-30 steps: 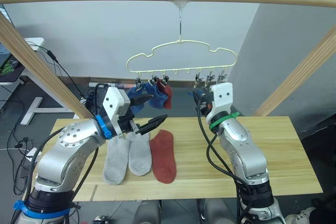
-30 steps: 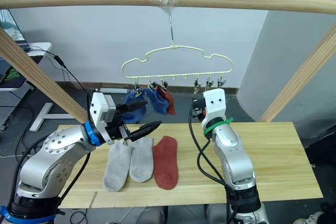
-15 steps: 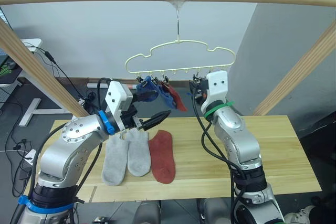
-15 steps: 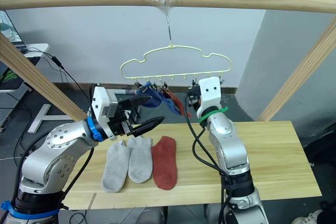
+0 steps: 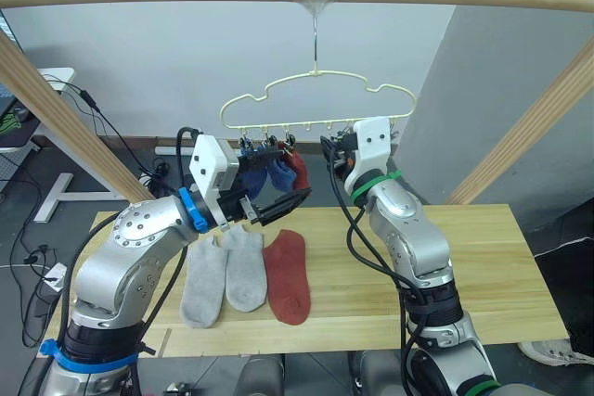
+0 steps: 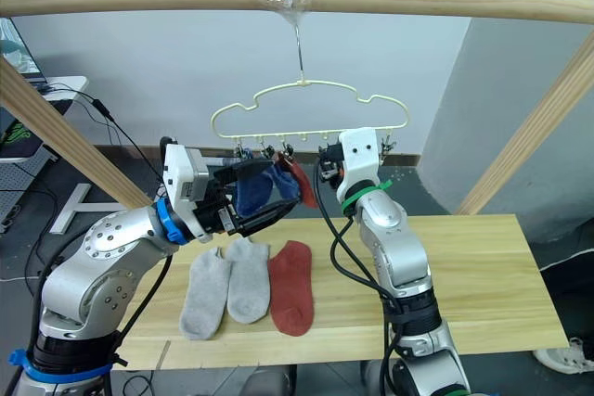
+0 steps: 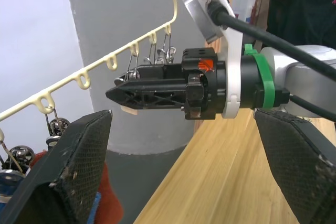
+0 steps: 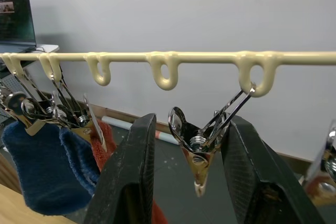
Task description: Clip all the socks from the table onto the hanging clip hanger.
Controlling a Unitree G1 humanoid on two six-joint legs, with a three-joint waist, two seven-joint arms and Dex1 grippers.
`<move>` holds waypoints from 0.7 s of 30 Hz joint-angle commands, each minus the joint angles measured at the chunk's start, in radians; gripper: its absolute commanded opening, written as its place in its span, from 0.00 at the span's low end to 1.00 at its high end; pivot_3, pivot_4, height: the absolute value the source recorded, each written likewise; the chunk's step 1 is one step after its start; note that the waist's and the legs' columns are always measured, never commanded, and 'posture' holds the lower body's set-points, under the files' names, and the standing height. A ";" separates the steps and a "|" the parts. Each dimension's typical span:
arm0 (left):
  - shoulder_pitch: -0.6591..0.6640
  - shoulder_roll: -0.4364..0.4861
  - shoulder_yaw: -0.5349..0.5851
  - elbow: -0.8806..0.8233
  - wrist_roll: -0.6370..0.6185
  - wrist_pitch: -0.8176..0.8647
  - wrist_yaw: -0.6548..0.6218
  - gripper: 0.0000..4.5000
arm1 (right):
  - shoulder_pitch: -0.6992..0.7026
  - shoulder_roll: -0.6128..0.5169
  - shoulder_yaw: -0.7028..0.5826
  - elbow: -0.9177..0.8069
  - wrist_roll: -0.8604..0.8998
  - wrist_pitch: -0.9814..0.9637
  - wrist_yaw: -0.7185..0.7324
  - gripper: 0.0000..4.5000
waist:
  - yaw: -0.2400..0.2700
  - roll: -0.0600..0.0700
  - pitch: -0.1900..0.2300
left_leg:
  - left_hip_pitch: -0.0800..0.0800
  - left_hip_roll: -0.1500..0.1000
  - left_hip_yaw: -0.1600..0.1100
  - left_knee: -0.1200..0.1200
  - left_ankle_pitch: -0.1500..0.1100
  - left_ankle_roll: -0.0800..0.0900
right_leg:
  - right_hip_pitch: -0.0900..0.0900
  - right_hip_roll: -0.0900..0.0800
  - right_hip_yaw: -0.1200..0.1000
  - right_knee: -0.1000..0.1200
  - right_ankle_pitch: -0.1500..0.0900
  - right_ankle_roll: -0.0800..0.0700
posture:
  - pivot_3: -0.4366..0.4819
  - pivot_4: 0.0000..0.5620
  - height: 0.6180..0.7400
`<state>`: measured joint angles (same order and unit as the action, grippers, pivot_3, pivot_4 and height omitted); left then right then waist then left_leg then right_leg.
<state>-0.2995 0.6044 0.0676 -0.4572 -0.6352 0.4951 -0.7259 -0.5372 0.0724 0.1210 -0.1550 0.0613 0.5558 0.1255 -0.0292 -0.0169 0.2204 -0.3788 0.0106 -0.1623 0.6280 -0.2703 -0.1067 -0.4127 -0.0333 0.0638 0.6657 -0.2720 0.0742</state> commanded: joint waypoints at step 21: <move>-0.040 -0.026 0.022 -0.035 -0.010 -0.014 0.023 1.00 | -0.053 -0.003 0.000 0.024 -0.004 -0.070 -0.020 0.40 | 0.000 0.000 0.000 | 0.000 0.000 0.000 0.000 0.000 0.000 | 0.000 0.000 0.000 0.000 0.000 0.000 | 0.60 0.39 1.00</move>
<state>-0.3299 0.5834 0.0677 -0.4575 -0.6354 0.4949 -0.7077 -0.5695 0.0653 0.1197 -0.1092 0.0585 0.5125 0.1082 -0.0294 -0.0165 0.2207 -0.3788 0.0106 -0.1623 0.6280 -0.2703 -0.1067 -0.4127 -0.0333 0.0639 0.6658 -0.2719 0.0741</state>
